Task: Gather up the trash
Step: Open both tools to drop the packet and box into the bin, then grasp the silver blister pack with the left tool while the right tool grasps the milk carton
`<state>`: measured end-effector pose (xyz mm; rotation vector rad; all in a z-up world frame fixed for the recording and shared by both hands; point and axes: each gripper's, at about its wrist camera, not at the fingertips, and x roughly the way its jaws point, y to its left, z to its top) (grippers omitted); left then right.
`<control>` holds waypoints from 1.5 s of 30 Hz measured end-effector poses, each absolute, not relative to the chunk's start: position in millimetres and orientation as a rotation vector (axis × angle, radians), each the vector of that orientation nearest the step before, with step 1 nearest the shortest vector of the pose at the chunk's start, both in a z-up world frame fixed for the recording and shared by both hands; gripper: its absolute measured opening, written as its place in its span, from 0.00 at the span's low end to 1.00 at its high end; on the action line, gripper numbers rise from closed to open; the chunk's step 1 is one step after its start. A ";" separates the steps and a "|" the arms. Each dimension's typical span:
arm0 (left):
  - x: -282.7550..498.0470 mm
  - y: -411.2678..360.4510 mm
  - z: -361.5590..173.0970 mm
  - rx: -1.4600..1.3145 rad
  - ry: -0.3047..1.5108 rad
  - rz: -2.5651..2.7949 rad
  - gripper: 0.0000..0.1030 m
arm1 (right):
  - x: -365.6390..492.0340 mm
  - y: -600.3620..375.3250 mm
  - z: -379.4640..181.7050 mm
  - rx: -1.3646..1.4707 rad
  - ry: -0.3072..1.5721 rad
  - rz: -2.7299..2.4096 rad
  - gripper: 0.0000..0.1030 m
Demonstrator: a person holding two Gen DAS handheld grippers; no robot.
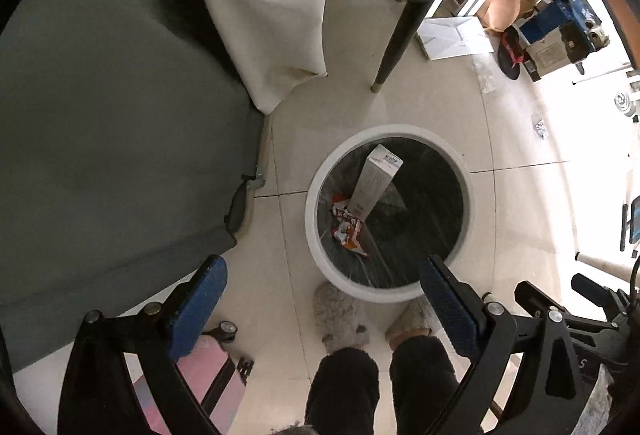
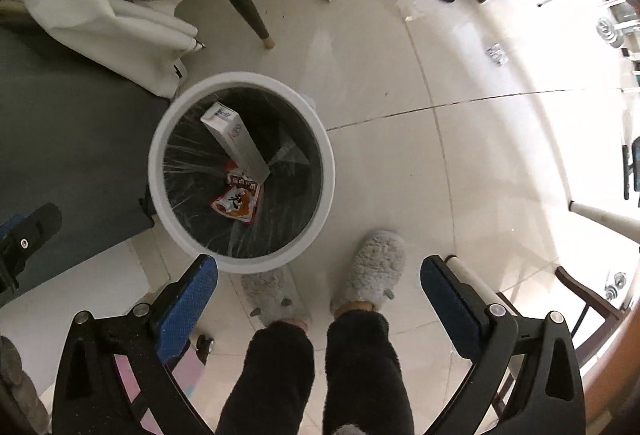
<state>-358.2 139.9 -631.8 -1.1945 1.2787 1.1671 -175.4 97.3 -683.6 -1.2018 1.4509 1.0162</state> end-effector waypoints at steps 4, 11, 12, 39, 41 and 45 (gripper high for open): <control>-357.2 127.0 -592.0 -1.199 1.274 1.156 0.96 | -176.2 91.2 -637.0 -1.188 1.431 1.023 0.99; -359.2 103.9 -507.1 -1.166 1.267 1.156 0.96 | -176.0 81.9 -539.4 -1.136 1.364 1.053 0.99; -359.2 101.2 -494.2 -1.163 1.263 1.155 0.96 | -175.8 79.9 -521.9 -1.127 1.358 1.059 0.99; -163.7 82.0 -211.8 -0.687 1.130 0.998 1.00 | 9.7 -1.1 -199.6 -0.513 1.376 0.956 0.99; -110.9 77.9 -215.2 -0.676 1.150 0.935 1.00 | 60.1 -26.3 -195.4 -0.453 1.389 0.859 0.99; -18.0 65.5 -234.9 -0.649 1.214 0.833 1.00 | 168.9 -94.0 -201.7 -0.321 1.438 0.645 0.99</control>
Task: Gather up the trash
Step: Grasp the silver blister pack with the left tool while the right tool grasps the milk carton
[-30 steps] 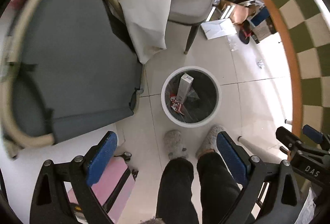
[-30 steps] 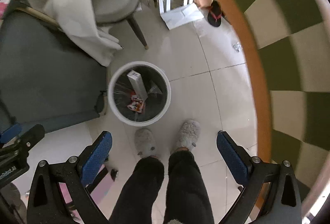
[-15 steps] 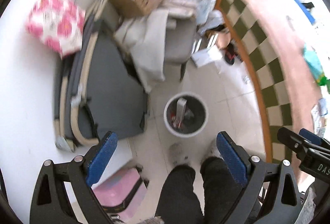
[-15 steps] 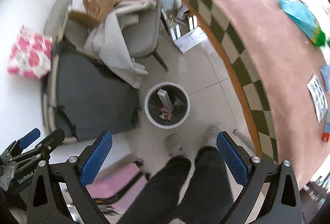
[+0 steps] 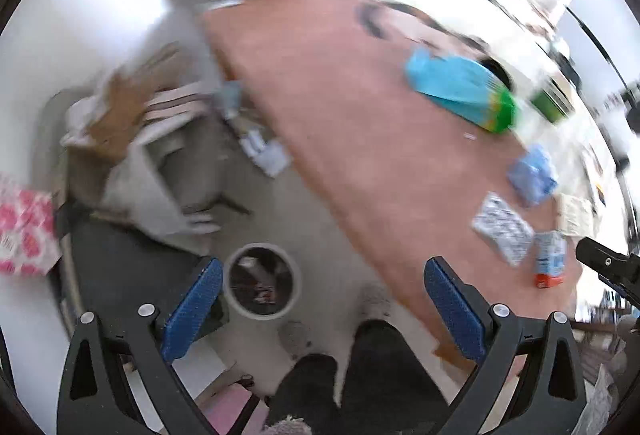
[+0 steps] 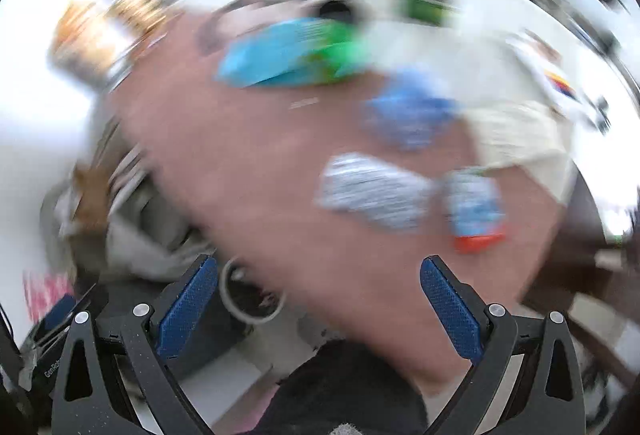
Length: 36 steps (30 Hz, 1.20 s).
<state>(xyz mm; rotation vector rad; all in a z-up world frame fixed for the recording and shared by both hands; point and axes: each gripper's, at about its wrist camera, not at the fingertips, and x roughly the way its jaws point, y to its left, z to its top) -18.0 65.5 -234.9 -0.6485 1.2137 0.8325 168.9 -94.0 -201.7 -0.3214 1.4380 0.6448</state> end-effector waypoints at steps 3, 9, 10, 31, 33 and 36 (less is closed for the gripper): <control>53.9 48.7 -262.5 -0.620 1.294 0.775 1.00 | 230.5 -137.4 -228.6 -0.334 1.464 0.520 0.99; 130.2 13.3 -312.0 -0.602 1.465 0.704 1.00 | 281.1 -162.3 -305.3 -0.379 1.573 0.488 0.99; 135.9 10.6 -317.9 -0.602 1.489 0.696 1.00 | 283.0 -160.6 -313.7 -0.378 1.588 0.500 0.97; 182.1 36.5 -400.0 -1.033 1.537 0.732 0.72 | 323.4 -205.8 -327.4 -0.252 1.610 0.374 0.58; 188.0 27.6 -396.9 -0.819 1.601 0.653 0.72 | 326.5 -207.1 -330.7 -0.258 1.619 0.380 0.58; 181.2 25.7 -394.6 -0.609 1.658 0.598 0.73 | 319.9 -209.9 -333.6 -0.257 1.630 0.388 0.58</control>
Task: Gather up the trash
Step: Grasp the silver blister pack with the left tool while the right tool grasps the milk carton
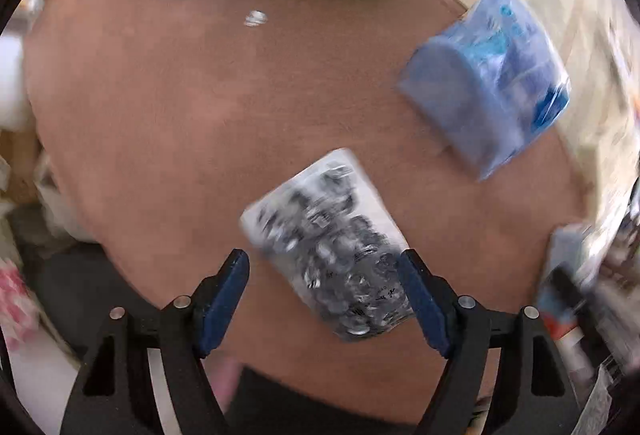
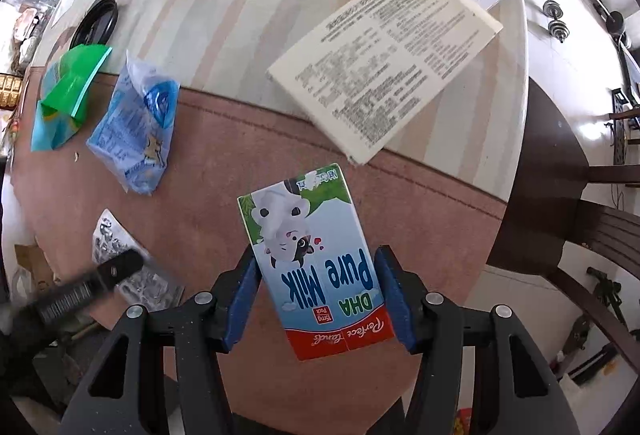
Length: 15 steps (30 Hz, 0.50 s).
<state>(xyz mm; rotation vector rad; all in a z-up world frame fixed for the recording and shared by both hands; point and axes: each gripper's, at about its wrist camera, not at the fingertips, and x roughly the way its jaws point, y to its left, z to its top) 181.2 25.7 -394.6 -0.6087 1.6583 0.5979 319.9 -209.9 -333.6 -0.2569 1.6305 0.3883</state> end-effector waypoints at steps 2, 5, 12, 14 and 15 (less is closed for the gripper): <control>167.9 36.9 -396.7 -0.701 1.639 0.600 0.73 | 313.3 -211.1 -339.1 -0.267 1.632 0.393 0.58; 148.7 57.4 -408.0 -1.015 1.533 0.622 0.73 | 317.0 -202.5 -351.2 -0.257 1.654 0.390 0.58; 156.2 43.6 -414.7 -0.890 1.533 0.664 0.65 | 319.3 -187.1 -363.2 -0.301 1.671 0.386 0.60; 160.9 33.3 -414.1 -0.751 1.559 0.617 0.61 | 317.9 -184.2 -363.2 -0.313 1.665 0.394 0.60; 164.4 28.8 -415.2 -0.694 1.570 0.595 0.61 | 316.5 -178.8 -364.7 -0.326 1.659 0.396 0.57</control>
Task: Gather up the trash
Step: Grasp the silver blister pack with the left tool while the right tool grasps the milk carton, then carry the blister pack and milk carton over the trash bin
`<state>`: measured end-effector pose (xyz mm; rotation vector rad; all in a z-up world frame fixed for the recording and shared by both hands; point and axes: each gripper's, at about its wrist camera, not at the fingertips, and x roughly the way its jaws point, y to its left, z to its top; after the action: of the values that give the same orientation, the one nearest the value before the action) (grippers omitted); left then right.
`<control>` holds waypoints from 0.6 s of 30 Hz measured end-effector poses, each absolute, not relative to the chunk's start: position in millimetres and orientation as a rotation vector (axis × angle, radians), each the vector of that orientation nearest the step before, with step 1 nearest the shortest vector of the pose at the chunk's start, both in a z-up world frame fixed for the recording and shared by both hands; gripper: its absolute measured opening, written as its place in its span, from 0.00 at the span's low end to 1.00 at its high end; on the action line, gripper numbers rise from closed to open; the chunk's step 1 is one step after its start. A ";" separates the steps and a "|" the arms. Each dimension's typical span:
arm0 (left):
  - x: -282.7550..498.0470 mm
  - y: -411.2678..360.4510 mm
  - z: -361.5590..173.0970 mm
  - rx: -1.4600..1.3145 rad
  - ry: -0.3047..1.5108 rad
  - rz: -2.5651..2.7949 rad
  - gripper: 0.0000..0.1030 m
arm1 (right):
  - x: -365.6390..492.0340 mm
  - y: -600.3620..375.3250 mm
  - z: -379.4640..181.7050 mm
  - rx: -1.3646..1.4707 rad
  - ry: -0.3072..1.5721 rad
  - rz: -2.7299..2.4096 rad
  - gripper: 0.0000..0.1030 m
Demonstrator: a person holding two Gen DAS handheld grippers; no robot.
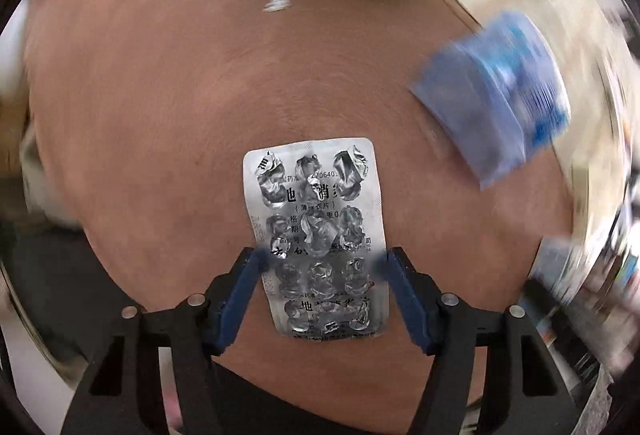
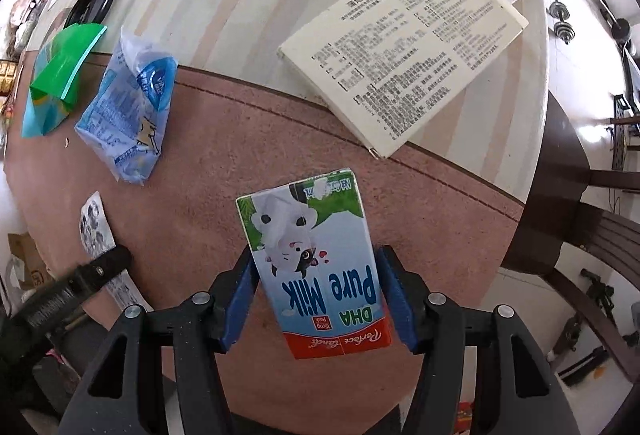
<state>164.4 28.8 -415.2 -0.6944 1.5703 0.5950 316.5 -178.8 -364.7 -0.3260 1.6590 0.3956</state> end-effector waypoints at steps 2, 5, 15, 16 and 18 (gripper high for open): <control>164.6 23.4 -417.2 -0.614 1.580 0.543 0.62 | 314.2 -164.7 -368.5 -0.368 1.641 0.401 0.55; 168.7 21.8 -420.3 -0.588 1.591 0.525 0.62 | 308.7 -156.4 -374.9 -0.438 1.629 0.411 0.55; 173.1 -4.1 -392.7 -0.587 1.547 0.538 0.61 | 288.8 -139.0 -377.4 -0.571 1.558 0.459 0.51; 171.0 -3.8 -389.3 -0.588 1.537 0.538 0.61 | 283.3 -137.9 -372.1 -0.579 1.546 0.472 0.51; 164.3 2.3 -374.2 -0.579 1.510 0.543 0.61 | 276.8 -136.2 -365.0 -0.594 1.523 0.489 0.51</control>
<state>164.3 2.3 -374.2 -0.5793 1.5105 0.5428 276.8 -136.2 -365.0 -0.5943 1.5230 0.4885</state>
